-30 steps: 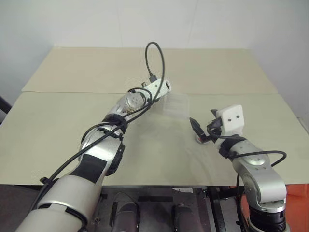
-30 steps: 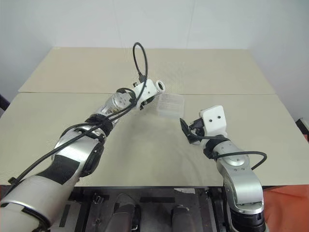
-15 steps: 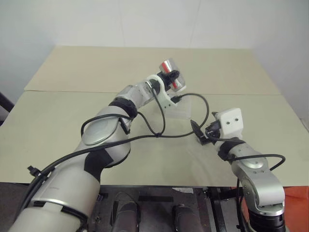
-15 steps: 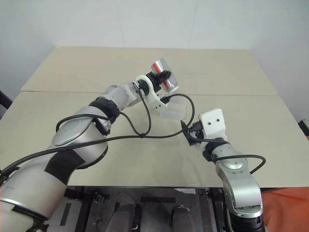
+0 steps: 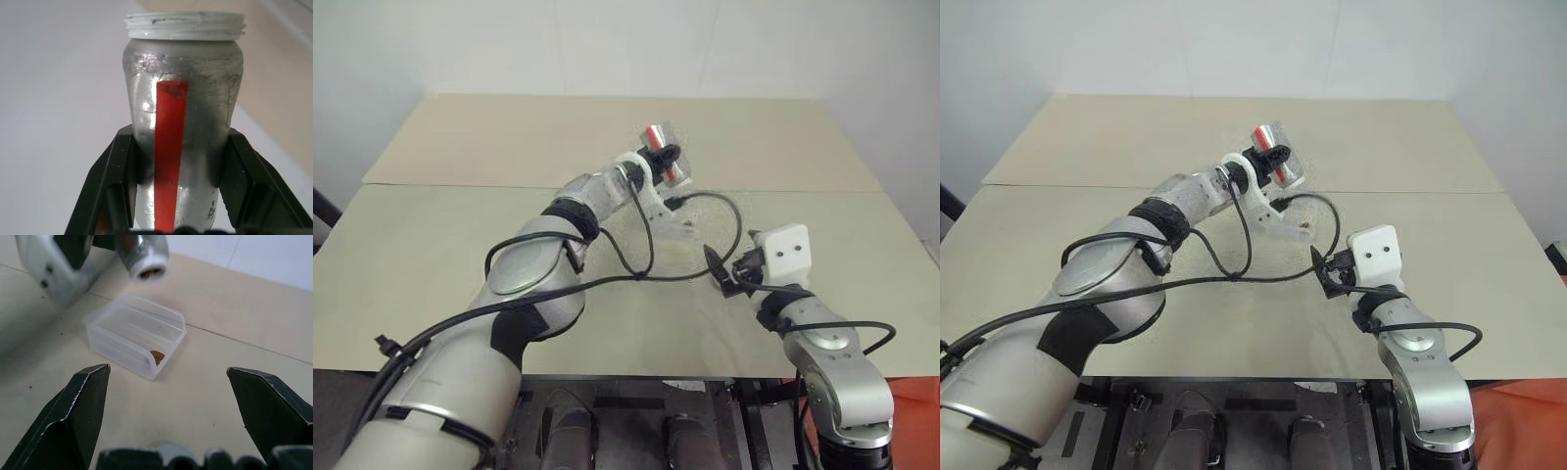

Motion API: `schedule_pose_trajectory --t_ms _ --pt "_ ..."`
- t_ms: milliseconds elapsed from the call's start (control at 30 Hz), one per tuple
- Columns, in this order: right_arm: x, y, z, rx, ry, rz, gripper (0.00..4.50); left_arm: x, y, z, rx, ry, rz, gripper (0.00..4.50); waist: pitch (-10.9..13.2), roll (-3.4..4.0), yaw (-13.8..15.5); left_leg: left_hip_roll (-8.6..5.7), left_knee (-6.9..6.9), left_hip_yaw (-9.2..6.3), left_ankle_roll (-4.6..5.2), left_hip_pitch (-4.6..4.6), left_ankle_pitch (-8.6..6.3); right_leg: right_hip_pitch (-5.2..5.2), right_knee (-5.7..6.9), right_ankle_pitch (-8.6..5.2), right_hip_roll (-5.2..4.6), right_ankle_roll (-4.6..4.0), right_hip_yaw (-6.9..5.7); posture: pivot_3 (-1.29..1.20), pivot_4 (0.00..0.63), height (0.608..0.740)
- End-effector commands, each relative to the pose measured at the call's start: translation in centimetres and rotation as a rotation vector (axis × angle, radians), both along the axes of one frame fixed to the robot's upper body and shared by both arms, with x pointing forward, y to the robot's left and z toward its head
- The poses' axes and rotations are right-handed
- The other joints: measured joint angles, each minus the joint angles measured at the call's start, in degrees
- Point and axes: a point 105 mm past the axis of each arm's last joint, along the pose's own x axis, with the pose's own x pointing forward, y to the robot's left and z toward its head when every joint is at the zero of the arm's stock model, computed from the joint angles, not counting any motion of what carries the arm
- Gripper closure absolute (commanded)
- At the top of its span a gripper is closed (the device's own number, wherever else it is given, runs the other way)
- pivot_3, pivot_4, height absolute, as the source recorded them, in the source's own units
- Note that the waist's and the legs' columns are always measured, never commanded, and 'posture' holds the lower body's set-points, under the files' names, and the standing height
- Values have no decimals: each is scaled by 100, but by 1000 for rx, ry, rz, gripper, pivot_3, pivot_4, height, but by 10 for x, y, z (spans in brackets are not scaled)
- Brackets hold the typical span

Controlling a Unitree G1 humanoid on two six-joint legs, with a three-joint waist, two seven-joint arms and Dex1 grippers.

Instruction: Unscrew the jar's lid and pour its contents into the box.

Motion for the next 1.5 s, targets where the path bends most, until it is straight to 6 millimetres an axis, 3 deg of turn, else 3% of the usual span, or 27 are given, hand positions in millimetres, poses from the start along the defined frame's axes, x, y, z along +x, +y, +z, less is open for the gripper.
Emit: schedule_pose_trajectory --t_ms 33,267,367,467,633,767,1033,1133,1300,1500 --pt "-3 -1 14 -11 -57 -6 57 4 8 12 -374 183 42 2576 0 0 -5 0 0 0 0 1 0 1 0 0 0 0 0 0 150 740" --pt "-2 1 14 -31 -52 23 57 12 48 -7 -1375 856 45 2576 -1 2 -47 2 5 -1 0 3 1 2 8 0 0 -1 -1 0 150 740" --pt "0 3 13 -44 -44 44 57 9 57 -18 -1657 1092 -50 2576 -2 3 -79 2 8 -4 0 3 1 4 10 0 0 -1 -2 0 150 740" --pt "2 5 12 -52 -38 63 57 7 69 -27 -1824 1175 -106 2576 -2 3 -99 1 9 -7 0 7 1 9 14 0 0 -1 -3 0 150 740" --pt "7 8 8 -69 -20 90 57 2 73 -56 -1859 1203 -84 2576 -3 4 -120 0 10 -12 0 9 1 11 18 1 -1 -1 -3 0 150 740" --pt "9 9 7 -85 -18 95 57 1 80 -63 -1962 1189 -102 2576 -3 4 -131 0 10 -12 0 13 1 12 20 1 -1 -1 -3 0 150 740" --pt "7 8 9 -41 -26 80 57 -3 87 -83 -1912 1134 -58 2576 -7 4 -135 1 10 -12 0 14 1 13 21 1 -1 -1 -4 0 150 740" --pt "7 6 8 -50 -24 70 0 -7 85 -87 -1823 1097 -54 1573 -10 4 -139 1 10 -11 1 17 1 13 21 1 -1 -1 -3 0 150 740" --pt "6 5 7 -61 -23 62 0 -8 87 -94 -1847 1067 -37 21 -10 4 -137 1 10 -11 0 17 1 13 21 1 -1 -1 -3 0 150 740" --pt "7 6 7 -69 -25 65 0 -12 92 -97 -1842 1050 -60 21 -11 4 -137 0 10 -11 1 17 0 14 21 1 -1 -1 -3 0 150 740"
